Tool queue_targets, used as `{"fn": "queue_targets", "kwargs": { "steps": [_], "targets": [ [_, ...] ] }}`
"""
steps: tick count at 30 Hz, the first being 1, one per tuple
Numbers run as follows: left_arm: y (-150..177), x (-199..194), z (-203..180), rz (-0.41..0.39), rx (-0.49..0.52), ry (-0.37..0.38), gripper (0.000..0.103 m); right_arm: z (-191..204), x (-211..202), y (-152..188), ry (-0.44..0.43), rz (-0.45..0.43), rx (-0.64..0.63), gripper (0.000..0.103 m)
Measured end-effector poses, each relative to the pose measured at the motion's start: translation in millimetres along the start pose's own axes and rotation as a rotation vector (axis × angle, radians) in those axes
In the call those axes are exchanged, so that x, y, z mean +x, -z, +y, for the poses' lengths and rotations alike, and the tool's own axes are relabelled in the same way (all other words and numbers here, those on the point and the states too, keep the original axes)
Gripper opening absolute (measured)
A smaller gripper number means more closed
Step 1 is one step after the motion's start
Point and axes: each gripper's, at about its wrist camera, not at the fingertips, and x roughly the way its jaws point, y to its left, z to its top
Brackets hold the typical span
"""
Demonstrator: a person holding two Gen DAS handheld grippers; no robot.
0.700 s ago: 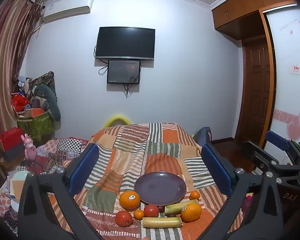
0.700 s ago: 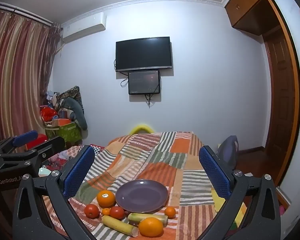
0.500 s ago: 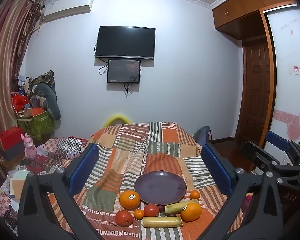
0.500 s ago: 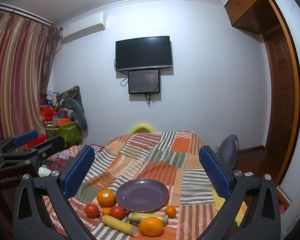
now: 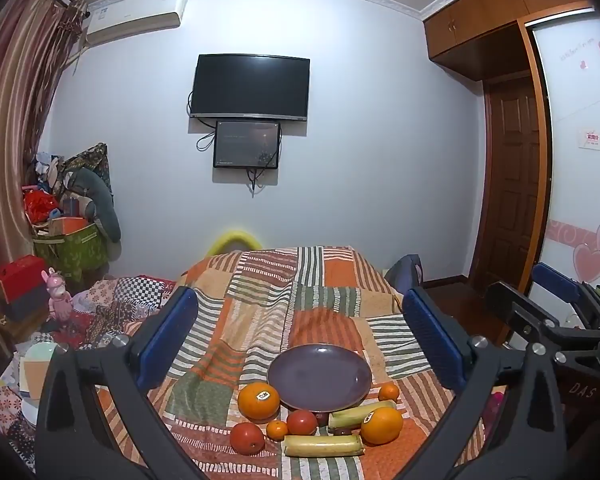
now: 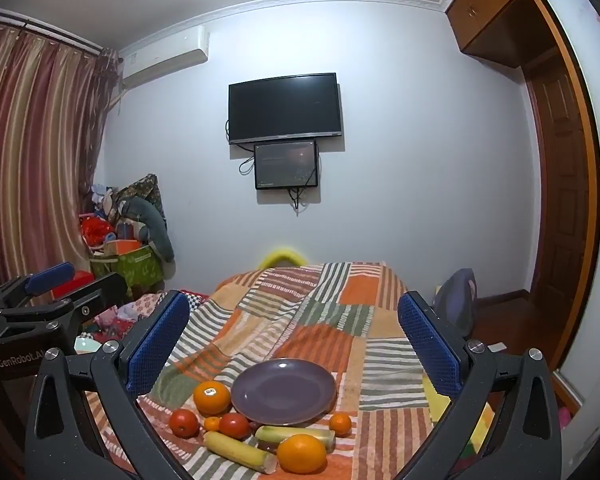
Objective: Organize fruits
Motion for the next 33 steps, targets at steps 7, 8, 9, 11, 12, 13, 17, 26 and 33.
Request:
{"fn": "queue_targets", "kwargs": {
  "steps": [7, 8, 9, 11, 12, 13, 17, 26, 33],
  "targets": [
    [-0.2, 0.1, -0.2, -0.001, 0.0, 0.0, 0.103, -0.2, -0.4, -0.8, 0.0, 0.0, 0.001, 0.103],
    [-0.5, 0.3, -0.9, -0.002, 0.001, 0.0, 0.103, -0.2, -0.6, -0.7, 0.0, -0.001, 0.001, 0.103],
    [-0.3, 0.8, -1.2, -0.002, 0.001, 0.0, 0.103, -0.3, -0.4, -0.8, 0.0, -0.001, 0.001, 0.103],
    [-0.8, 0.9, -1.7, -0.002, 0.001, 0.0, 0.103, -0.5, -0.4, -0.9, 0.0, -0.001, 0.002, 0.103],
    [-0.7, 0.8, -1.7, -0.002, 0.001, 0.0, 0.103, -0.5, -0.5, -0.9, -0.001, 0.0, 0.002, 0.103],
    [-0.6, 0.8, -1.7, -0.002, 0.001, 0.0, 0.103, -0.5, -0.6, -0.9, 0.0, -0.001, 0.001, 0.103],
    [-2.1, 0.7, -5.6, -0.005, 0.002, 0.002, 0.103, -0.3, -0.5, -0.7, 0.0, -0.001, 0.002, 0.103],
    [-3.1, -0.2, -5.5, -0.006, 0.003, 0.008, 0.103, -0.7, -0.6, -0.6, 0.0, -0.001, 0.002, 0.103],
    [-3.0, -0.1, -5.7, -0.006, 0.003, 0.006, 0.103, -1.0, -0.3, -1.4, -0.002, -0.001, 0.004, 0.103]
  ]
}}
